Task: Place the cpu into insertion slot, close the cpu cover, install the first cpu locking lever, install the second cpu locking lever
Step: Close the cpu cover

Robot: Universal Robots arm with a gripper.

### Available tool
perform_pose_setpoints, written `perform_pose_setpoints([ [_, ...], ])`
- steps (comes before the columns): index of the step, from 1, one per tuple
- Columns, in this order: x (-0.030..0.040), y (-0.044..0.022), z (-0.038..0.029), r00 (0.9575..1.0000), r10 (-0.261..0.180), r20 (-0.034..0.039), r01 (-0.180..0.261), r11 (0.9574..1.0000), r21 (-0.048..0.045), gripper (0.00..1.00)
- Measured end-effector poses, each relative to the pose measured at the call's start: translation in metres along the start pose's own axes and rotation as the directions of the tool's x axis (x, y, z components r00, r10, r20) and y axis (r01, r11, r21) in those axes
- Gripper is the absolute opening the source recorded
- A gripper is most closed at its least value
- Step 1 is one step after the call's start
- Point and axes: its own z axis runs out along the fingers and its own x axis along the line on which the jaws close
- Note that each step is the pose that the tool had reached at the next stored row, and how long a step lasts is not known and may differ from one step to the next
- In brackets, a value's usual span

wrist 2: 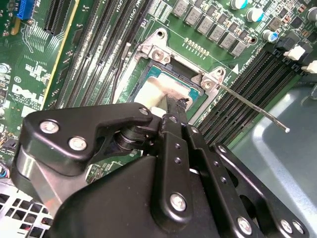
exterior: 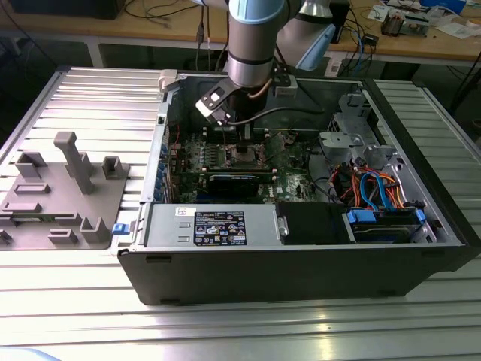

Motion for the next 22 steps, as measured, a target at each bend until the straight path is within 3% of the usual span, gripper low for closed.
perform_pose_setpoints([
  [12, 0.0002, 0.0001, -0.0119, 0.9999, 0.0, 0.0106, 0.0, 1.0, 0.0002, 0.11],
  [14, 0.0003, 0.0001, -0.0143, 0.9999, 0.0, 0.0135, 0.0, 1.0, 0.0002, 0.11],
  [17, 0.0002, 0.0001, -0.0179, 0.9997, 0.0, 0.0251, 0.0, 1.0, 0.0007, 0.11],
  [22, 0.0004, 0.0002, -0.023, 0.9995, 0.0, 0.0311, 0.0, 1.0, 0.0007, 0.11],
])
